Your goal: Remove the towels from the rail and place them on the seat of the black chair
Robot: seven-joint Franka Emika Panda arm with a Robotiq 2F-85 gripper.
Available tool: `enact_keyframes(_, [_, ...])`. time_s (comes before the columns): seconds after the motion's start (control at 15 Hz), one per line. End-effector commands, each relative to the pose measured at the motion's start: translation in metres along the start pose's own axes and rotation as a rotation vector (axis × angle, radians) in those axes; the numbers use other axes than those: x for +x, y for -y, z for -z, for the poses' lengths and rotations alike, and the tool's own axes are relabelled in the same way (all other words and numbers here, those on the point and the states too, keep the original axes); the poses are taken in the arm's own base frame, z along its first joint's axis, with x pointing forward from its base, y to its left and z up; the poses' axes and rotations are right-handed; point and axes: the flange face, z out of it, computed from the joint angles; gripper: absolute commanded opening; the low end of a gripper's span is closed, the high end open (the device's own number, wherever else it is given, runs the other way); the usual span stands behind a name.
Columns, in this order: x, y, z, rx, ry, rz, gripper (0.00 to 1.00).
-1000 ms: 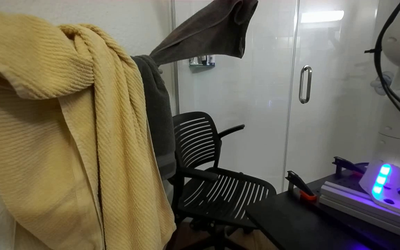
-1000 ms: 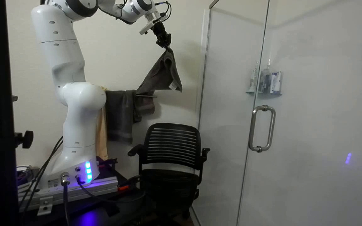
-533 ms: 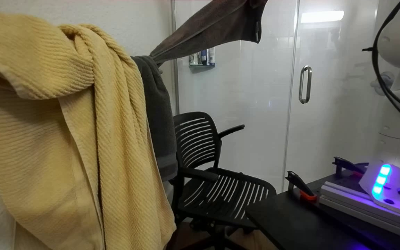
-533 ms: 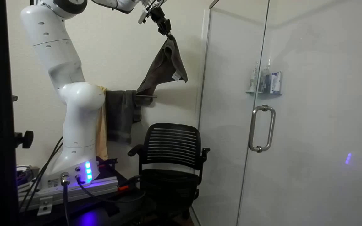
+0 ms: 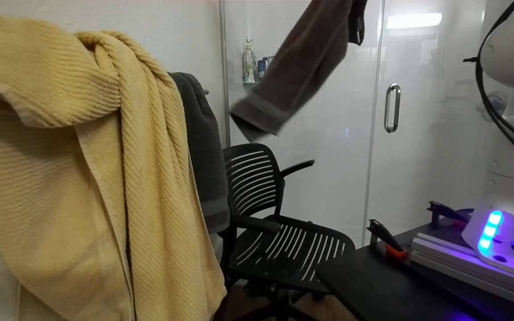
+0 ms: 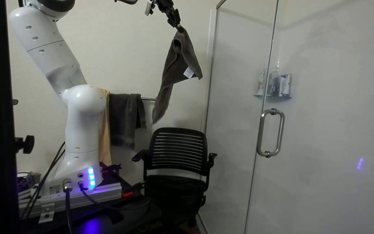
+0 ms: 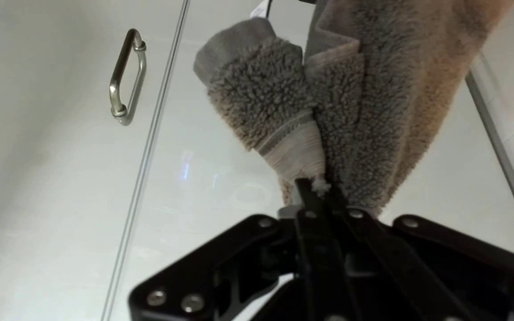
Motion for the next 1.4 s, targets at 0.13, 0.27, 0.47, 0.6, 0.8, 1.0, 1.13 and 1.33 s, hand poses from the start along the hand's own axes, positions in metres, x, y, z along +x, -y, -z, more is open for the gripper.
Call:
enact_keyframes(0.13, [-0.016, -0.035, -0.091, 0.183, 0.124, -0.021, 0.01])
enact_keyframes(0.27, [-0.035, -0.025, -0.138, 0.279, 0.161, 0.004, 0.01])
enact_keyframes(0.47, [-0.067, 0.006, -0.203, 0.400, 0.227, 0.091, 0.01])
enact_keyframes(0.6, [-0.083, 0.031, -0.235, 0.414, 0.280, 0.186, 0.01])
enact_keyframes(0.8, [-0.102, 0.072, -0.276, 0.357, 0.383, 0.295, 0.01])
enact_keyframes(1.0, [-0.110, 0.118, -0.313, 0.249, 0.506, 0.397, 0.01])
enact_keyframes(1.13, [-0.116, 0.150, -0.332, 0.204, 0.569, 0.488, 0.01])
enact_keyframes(1.33, [-0.119, 0.187, -0.349, 0.208, 0.597, 0.617, 0.01])
